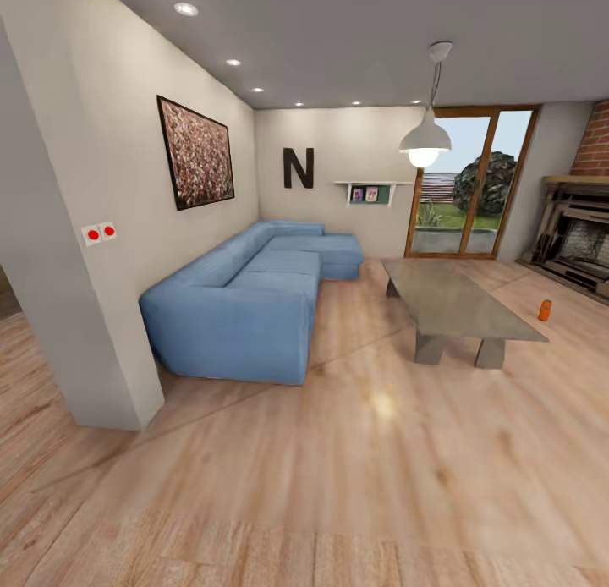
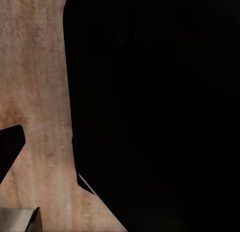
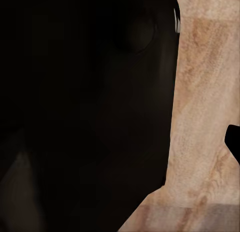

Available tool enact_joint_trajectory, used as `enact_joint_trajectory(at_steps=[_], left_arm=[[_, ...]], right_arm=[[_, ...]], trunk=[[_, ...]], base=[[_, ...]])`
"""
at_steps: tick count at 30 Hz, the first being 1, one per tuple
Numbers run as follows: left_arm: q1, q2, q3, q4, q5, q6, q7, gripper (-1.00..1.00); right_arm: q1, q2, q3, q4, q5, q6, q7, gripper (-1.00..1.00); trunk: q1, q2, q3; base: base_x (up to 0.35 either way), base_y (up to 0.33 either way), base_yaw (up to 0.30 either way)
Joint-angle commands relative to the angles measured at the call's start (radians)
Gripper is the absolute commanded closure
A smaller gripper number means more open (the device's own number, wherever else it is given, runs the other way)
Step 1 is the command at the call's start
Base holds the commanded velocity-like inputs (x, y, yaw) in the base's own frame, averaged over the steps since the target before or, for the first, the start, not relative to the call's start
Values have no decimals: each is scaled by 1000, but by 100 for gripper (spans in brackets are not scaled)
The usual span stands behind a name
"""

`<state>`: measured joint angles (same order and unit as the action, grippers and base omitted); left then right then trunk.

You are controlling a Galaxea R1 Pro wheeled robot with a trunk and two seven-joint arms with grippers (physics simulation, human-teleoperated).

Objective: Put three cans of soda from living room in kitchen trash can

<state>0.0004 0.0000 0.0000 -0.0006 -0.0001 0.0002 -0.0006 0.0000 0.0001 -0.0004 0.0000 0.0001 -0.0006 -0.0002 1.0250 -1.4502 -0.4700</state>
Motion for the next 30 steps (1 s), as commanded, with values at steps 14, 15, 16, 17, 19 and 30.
enact_joint_trajectory(at_steps=[14,15,16,17,19,30], left_arm=[[5,-18,0,-16,-1,1,-5,-100],[5,-18,0,-16,-1,1,-5,-100],[5,-18,0,-16,-1,1,-5,-100],[5,-18,0,-16,-1,1,-5,-100],[5,-18,0,-16,-1,1,-5,-100],[22,-16,2,-33,1,-8,-18,-100]], right_arm=[[-7,5,-2,0,1,-7,-1,-100],[-7,5,-2,0,1,-7,-1,-100],[-7,5,-2,0,1,-7,-1,-100],[-7,5,-2,0,1,-7,-1,-100],[-7,5,-2,0,1,-7,-1,-100],[-24,-9,8,-16,6,-4,11,-100]], trunk=[[0,0,0],[0,0,0],[0,0,0],[0,0,0],[0,0,0],[0,0,0]], base=[[0,0,0],[0,0,0],[0,0,0],[0,0,0],[0,0,0],[0,0,0]])
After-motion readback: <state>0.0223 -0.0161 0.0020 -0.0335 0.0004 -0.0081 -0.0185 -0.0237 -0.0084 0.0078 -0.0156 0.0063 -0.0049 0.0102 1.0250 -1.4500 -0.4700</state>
